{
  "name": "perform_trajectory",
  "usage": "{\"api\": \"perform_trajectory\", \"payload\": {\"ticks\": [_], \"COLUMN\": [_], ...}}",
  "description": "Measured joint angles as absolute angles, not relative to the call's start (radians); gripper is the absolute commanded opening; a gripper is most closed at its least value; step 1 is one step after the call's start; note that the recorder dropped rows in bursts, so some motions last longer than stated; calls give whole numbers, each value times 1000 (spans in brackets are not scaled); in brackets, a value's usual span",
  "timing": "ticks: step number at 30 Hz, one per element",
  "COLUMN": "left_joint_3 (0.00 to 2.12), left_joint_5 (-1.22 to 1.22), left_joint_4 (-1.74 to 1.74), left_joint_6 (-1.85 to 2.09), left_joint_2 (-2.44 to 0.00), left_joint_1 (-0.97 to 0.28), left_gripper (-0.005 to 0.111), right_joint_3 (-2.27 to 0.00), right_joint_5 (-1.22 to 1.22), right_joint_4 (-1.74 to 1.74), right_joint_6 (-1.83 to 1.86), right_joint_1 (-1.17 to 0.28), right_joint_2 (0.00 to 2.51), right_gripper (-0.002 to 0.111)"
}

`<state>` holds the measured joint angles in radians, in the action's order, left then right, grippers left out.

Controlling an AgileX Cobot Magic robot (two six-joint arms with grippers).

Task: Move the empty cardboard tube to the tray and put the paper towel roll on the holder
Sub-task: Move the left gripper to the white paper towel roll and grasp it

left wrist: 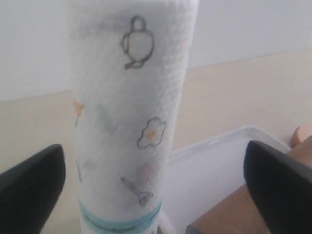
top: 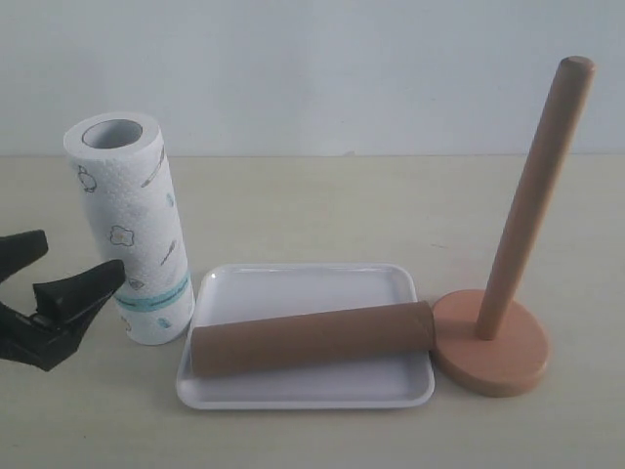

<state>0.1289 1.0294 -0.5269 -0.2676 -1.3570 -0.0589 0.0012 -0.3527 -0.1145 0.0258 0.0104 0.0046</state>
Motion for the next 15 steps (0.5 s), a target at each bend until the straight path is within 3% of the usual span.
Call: {"api": "perform_trajectory", "payload": {"ticks": [15], "left_joint_3": [204], "left_joint_5": [1127], "left_joint_4": [-549], "left_joint_6": [-268], "left_joint_2": [-1387], "left_joint_1": [-59], "left_gripper": [110], "right_joint_3": [1], "right_joint_5": [-333], "right_joint_4": [-118], "right_joint_6": [26], "right_joint_1": [10], "right_joint_2": [5], "right_gripper": [0]}}
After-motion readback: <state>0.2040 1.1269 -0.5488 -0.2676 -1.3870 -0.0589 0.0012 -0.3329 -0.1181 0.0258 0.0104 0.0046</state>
